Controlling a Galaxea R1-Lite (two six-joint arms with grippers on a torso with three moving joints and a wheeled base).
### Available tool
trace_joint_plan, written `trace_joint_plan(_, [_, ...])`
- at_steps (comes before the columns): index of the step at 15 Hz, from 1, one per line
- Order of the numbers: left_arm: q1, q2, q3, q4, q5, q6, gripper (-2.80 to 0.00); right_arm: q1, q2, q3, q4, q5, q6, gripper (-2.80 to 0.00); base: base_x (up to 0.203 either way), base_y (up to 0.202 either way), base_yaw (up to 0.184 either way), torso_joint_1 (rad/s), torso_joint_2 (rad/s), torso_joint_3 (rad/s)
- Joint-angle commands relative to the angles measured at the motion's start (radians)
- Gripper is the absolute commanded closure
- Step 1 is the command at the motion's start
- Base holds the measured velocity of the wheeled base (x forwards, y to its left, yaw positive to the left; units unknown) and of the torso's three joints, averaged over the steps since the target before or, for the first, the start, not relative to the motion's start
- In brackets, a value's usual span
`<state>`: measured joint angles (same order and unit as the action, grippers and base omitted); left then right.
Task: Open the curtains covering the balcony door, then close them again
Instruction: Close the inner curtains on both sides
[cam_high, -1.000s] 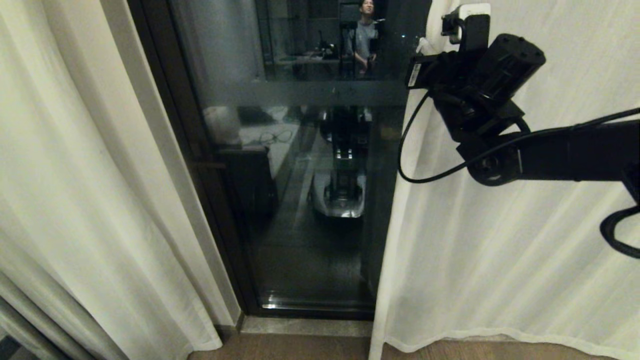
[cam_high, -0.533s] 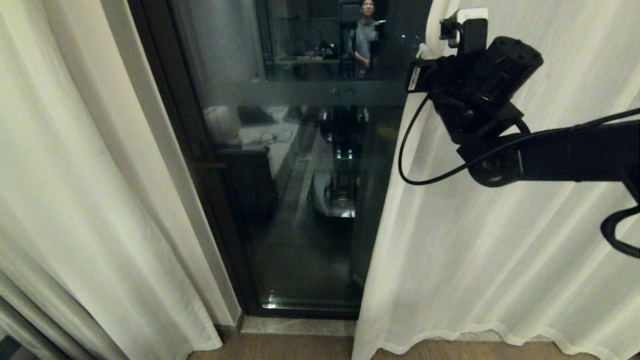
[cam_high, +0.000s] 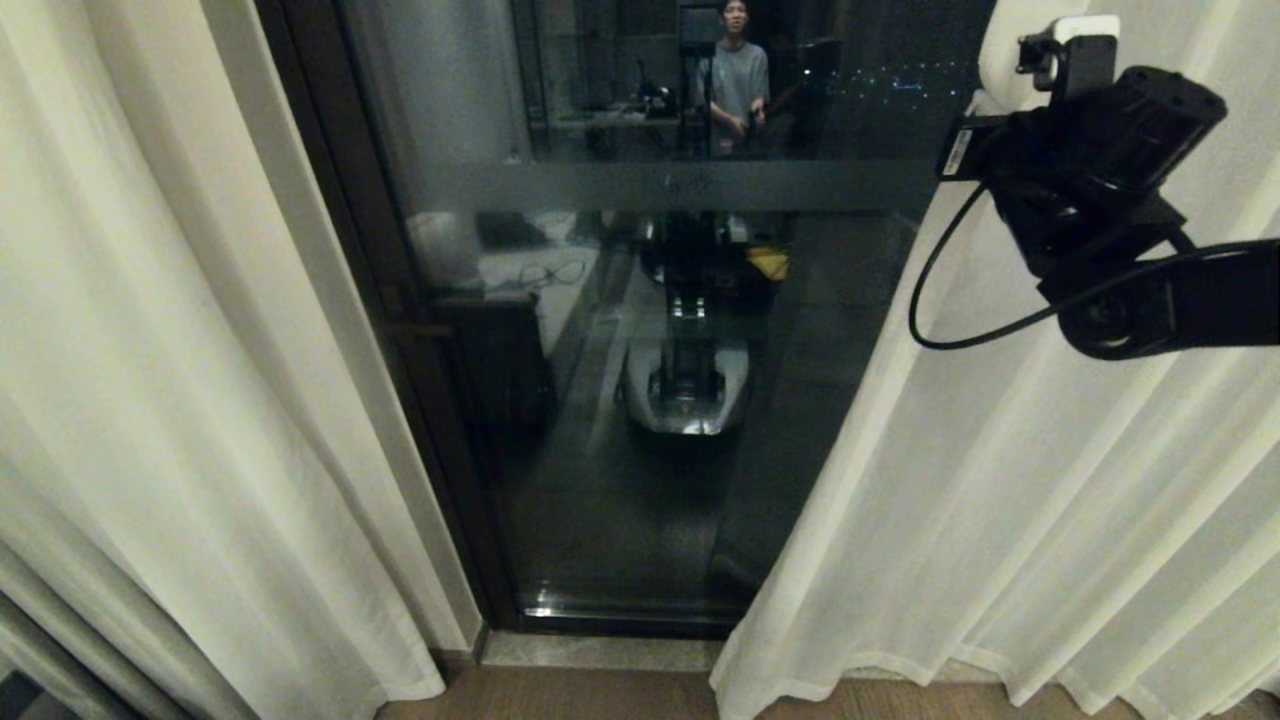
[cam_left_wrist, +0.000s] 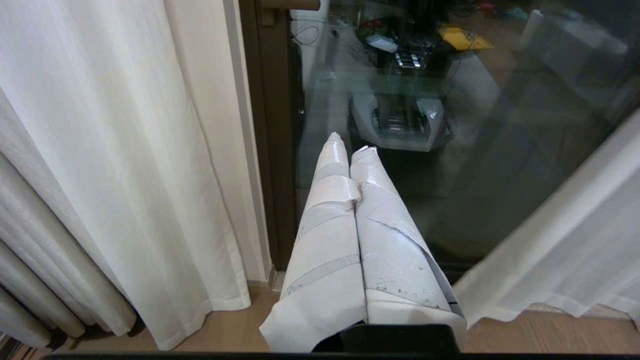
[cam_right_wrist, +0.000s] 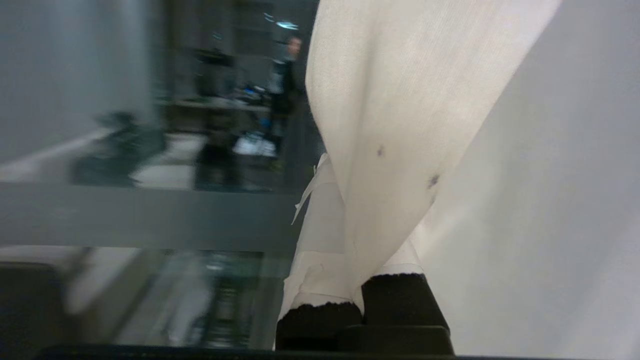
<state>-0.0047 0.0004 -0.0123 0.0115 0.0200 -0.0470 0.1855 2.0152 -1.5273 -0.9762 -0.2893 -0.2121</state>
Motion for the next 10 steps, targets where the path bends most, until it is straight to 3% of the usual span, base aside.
trace_joint_plan(1, [0.000,0.000,0.000,0.001,0.000,-0.001,0.00,-0.060,-0.016,0.002,0.020,0.000,0.000,0.00,0.000,0.000,0.000,0.000,0.00,0.000])
trace_joint_plan(10, [0.000,0.000,0.000,0.001,0.000,-0.001,0.00,-0.180,-0.014,0.001,0.028,0.004,0.023,0.00,0.000,0.000,0.000,0.000,0.00,0.000])
